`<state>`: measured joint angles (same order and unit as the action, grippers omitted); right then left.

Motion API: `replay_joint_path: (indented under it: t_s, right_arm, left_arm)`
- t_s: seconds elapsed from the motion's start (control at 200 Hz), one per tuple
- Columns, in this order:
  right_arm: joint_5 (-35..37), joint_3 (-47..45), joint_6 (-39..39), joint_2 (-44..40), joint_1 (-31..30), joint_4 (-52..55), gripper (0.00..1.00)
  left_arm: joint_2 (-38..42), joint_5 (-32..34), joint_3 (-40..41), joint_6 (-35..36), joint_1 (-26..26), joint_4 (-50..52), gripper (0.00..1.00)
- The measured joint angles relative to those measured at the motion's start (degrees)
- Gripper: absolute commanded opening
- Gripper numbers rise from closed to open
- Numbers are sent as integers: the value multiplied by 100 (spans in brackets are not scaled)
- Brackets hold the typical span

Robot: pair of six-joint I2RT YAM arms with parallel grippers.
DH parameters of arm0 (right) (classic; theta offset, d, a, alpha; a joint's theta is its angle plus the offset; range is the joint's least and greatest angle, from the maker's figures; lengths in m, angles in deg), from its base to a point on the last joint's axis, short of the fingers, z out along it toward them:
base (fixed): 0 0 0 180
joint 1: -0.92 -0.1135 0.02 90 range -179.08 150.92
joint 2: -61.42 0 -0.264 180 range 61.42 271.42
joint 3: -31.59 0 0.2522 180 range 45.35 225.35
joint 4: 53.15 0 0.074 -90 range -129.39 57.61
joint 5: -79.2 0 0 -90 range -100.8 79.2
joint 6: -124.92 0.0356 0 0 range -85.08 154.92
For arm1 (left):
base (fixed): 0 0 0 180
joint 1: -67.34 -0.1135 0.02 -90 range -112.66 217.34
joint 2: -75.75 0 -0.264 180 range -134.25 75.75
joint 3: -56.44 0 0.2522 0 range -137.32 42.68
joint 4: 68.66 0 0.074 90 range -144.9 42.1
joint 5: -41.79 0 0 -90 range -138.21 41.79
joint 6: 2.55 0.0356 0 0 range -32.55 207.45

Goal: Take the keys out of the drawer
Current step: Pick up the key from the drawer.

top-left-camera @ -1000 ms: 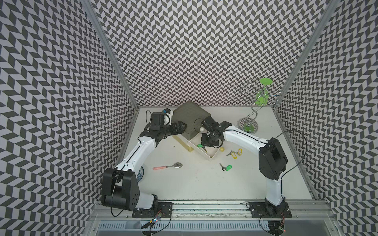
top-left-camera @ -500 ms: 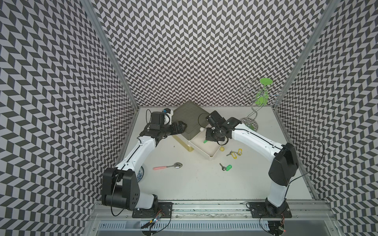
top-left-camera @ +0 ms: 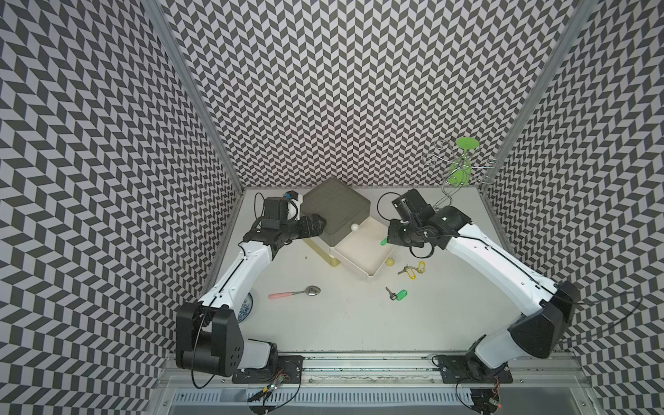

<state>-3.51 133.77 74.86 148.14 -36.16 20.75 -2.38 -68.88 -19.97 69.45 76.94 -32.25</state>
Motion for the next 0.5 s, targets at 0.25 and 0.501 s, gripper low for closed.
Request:
replay_joint_path:
  t_s: [0.25,0.501]
  right_arm:
    - [-96,-1047,-24,-758,254,166,0]
    - [-841,-2280,-96,-966,511,-79,0]
  left_arm:
    - [612,-70,20,-31,13,2,100]
    - [1086,-133,28,-275,385,-7,100]
